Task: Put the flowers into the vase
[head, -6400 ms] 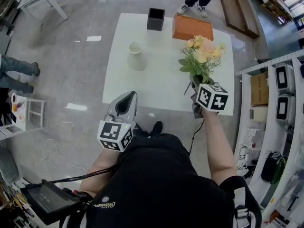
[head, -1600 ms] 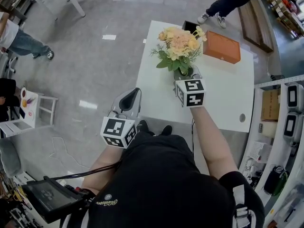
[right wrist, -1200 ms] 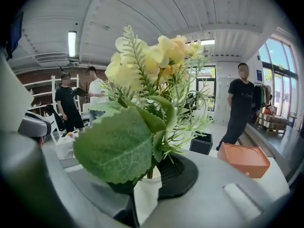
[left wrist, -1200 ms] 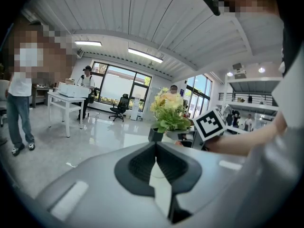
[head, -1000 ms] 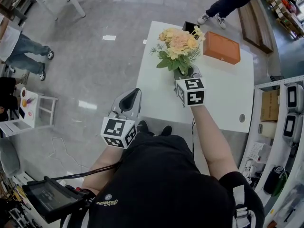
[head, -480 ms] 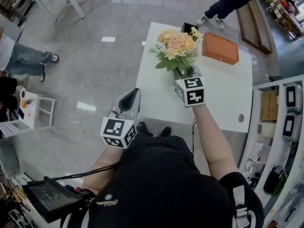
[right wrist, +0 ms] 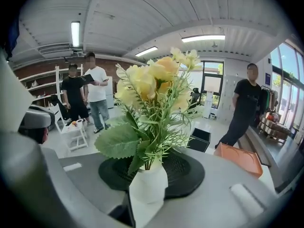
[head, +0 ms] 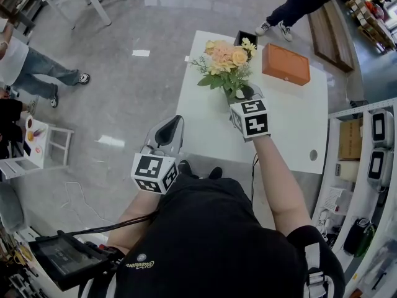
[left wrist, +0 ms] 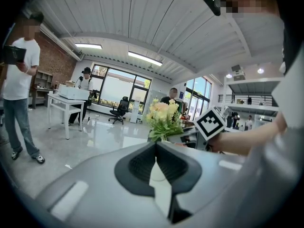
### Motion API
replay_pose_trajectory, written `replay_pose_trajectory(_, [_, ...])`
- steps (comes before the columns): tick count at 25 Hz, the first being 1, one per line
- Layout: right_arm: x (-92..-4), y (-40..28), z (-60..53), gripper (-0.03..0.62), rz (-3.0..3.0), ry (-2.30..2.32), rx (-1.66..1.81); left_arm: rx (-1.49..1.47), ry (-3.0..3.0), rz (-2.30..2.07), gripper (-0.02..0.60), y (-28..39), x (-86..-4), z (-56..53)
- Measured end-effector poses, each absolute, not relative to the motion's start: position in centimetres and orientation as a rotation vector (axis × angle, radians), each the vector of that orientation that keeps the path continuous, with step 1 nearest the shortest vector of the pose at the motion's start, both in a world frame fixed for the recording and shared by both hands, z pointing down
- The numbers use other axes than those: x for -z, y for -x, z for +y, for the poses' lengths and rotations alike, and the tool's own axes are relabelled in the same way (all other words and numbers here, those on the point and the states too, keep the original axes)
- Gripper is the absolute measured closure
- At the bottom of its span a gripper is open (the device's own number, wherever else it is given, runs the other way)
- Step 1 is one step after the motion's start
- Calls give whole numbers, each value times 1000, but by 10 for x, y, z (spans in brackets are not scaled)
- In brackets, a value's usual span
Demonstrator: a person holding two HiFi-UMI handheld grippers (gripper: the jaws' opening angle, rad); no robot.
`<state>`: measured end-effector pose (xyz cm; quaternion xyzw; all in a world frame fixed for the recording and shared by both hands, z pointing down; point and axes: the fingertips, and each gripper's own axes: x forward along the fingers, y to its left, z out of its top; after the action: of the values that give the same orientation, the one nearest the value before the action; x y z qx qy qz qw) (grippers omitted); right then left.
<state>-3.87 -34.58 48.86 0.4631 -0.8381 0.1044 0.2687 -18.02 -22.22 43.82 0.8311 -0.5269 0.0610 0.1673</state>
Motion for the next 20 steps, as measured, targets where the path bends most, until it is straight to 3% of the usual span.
replay_pose_trajectory(20, [-488, 25, -311, 450, -2272, -1183, -346, -176, -2405, -1468, 575, 159, -428, -218])
